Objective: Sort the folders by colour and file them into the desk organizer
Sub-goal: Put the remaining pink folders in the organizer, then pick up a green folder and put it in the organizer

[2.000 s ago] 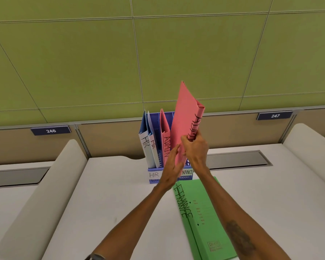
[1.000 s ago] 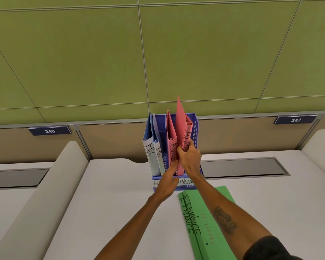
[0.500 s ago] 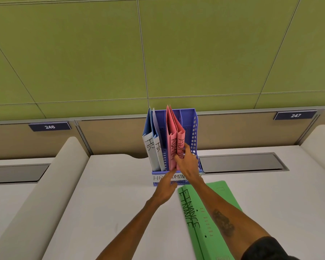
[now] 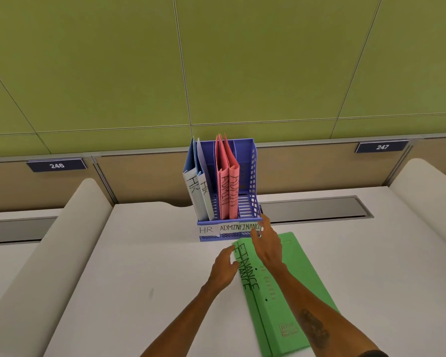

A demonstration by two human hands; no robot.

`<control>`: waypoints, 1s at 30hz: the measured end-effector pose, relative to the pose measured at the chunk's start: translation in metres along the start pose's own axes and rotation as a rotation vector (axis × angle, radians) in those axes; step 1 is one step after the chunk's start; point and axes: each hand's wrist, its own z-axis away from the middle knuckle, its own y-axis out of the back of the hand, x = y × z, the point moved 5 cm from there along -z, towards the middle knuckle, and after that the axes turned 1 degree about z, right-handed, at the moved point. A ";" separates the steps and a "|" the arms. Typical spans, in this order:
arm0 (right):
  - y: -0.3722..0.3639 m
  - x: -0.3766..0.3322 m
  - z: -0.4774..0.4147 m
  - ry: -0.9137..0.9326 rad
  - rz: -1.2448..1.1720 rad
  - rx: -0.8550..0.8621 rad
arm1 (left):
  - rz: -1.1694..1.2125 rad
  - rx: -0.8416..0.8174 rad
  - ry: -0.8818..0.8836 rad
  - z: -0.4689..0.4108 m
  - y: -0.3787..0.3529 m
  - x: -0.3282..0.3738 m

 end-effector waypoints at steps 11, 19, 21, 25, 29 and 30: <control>0.059 0.135 0.055 -0.475 0.376 -0.061 | -0.034 0.009 0.096 0.038 -0.058 -0.012; 0.071 0.164 0.071 -0.565 0.329 -0.170 | -0.061 -0.023 0.148 0.054 -0.087 -0.008; 0.075 0.166 0.073 -0.576 0.320 -0.158 | -0.047 -0.008 0.164 0.056 -0.090 -0.007; 0.078 0.169 0.076 -0.570 0.347 -0.178 | 0.081 0.015 0.223 0.057 -0.094 -0.007; 0.077 0.166 0.077 -0.539 0.362 -0.209 | 0.260 0.058 0.306 0.054 -0.094 -0.007; 0.078 0.165 0.077 -0.537 0.362 -0.216 | 0.291 0.066 0.325 0.052 -0.094 -0.006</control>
